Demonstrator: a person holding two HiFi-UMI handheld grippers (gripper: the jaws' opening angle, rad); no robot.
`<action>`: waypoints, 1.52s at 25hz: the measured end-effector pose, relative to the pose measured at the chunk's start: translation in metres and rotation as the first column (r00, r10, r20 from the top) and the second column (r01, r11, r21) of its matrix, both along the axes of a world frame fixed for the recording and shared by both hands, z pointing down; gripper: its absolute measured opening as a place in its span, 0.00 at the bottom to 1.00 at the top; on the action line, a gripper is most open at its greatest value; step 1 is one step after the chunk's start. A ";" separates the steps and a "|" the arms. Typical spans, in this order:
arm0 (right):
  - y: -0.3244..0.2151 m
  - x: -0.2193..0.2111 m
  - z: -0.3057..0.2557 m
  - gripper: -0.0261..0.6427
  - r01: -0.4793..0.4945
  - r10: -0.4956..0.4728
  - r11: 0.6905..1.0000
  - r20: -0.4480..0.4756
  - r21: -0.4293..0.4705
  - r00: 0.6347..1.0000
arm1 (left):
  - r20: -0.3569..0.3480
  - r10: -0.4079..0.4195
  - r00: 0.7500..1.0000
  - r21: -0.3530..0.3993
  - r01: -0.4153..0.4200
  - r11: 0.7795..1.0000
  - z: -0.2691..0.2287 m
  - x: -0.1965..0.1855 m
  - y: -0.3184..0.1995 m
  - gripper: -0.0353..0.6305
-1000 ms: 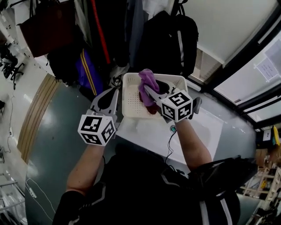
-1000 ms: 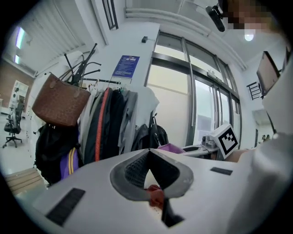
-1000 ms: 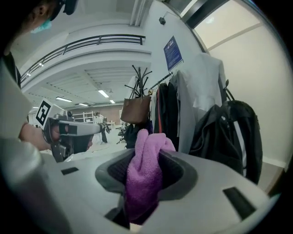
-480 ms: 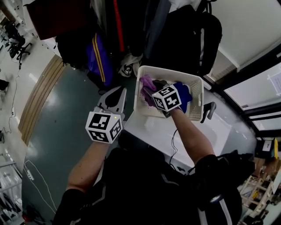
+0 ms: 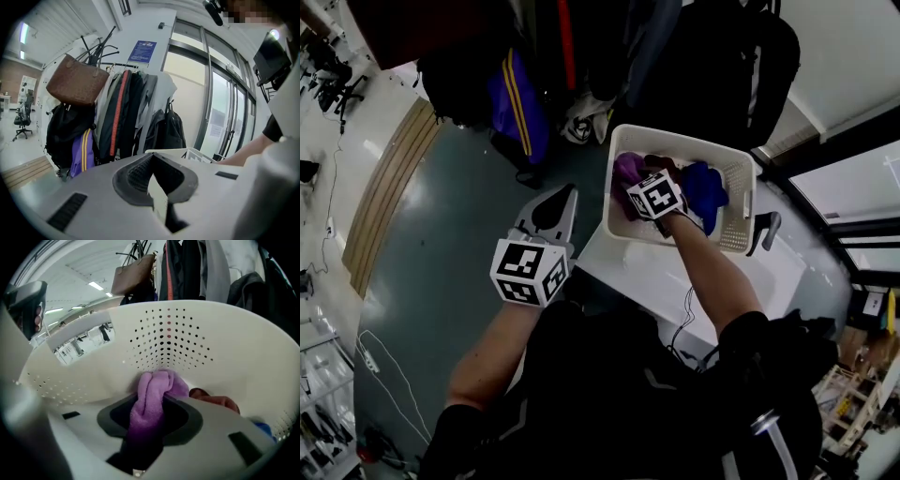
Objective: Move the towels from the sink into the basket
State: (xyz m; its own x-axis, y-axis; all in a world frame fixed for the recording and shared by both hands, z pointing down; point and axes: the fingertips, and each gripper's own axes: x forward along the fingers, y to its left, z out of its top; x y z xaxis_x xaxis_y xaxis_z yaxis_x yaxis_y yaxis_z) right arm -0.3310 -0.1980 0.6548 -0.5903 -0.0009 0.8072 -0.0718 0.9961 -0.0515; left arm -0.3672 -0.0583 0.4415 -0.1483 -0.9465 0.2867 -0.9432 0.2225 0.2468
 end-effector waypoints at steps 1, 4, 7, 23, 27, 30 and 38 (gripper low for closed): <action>-0.001 0.000 0.004 0.26 -0.006 0.006 1.000 -0.005 0.002 1.000 | -0.005 0.002 1.000 -0.003 -0.002 1.000 0.002 -0.001 0.002 0.06; -0.001 -0.001 0.008 0.27 -0.007 0.008 1.000 -0.009 0.008 1.000 | -0.015 0.004 1.000 -0.006 -0.005 1.000 0.007 -0.004 0.006 0.06; 0.000 -0.001 0.008 0.28 -0.007 0.007 1.000 -0.012 0.007 1.000 | -0.023 0.010 1.000 -0.006 -0.010 1.000 0.008 -0.004 0.009 0.06; -0.008 0.011 -0.114 0.44 -0.106 0.086 0.990 0.191 0.098 0.978 | 0.001 0.147 0.989 0.087 -0.147 0.985 -0.027 -0.003 -0.002 0.06; -0.017 0.031 -0.167 0.34 -0.237 0.197 0.968 0.336 0.083 0.921 | 0.030 0.215 0.976 0.125 -0.217 0.968 -0.046 0.006 -0.017 0.06; -0.024 0.057 -0.200 0.30 -0.339 0.275 0.937 0.418 0.085 0.866 | 0.062 0.288 0.956 0.154 -0.294 0.943 -0.063 0.023 -0.032 0.06; -0.038 0.157 -0.242 0.09 -0.603 0.500 0.797 0.535 0.024 0.681 | 0.083 0.463 0.883 0.180 -0.470 0.864 -0.077 0.072 -0.053 0.06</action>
